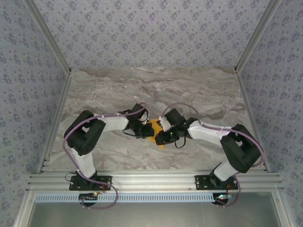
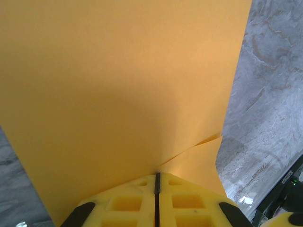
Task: Fold a paper plane with a square sheet of paper (fold left side to right side)
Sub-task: Third fold the triangle at the center of the table.
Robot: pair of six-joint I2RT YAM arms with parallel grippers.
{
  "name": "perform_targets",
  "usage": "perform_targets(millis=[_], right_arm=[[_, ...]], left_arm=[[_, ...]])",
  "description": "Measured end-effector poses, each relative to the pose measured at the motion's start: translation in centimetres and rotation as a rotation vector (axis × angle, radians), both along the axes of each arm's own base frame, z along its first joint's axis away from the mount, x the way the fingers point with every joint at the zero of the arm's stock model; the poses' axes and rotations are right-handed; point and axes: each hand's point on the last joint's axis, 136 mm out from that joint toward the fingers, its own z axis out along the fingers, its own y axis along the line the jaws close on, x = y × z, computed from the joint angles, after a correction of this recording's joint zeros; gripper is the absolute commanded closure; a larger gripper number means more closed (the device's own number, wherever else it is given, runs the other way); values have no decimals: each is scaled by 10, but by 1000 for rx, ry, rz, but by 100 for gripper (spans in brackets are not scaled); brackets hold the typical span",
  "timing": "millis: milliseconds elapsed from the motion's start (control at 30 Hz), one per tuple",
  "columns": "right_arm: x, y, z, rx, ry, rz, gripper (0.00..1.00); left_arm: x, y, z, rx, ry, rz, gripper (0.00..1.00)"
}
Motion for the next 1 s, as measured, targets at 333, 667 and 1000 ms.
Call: perform_targets(millis=[333, 667, 1000], right_arm=[[-8, 0, -25, -37, 79, 6, 77], [-9, -4, -32, -73, 81, 1, 77], [-15, -7, -38, -79, 77, 0, 81]], left_arm=[[0, 0, 0, 0, 0, 0, 93], [0, 0, 0, 0, 0, 0, 93], [0, 0, 0, 0, 0, 0, 93]])
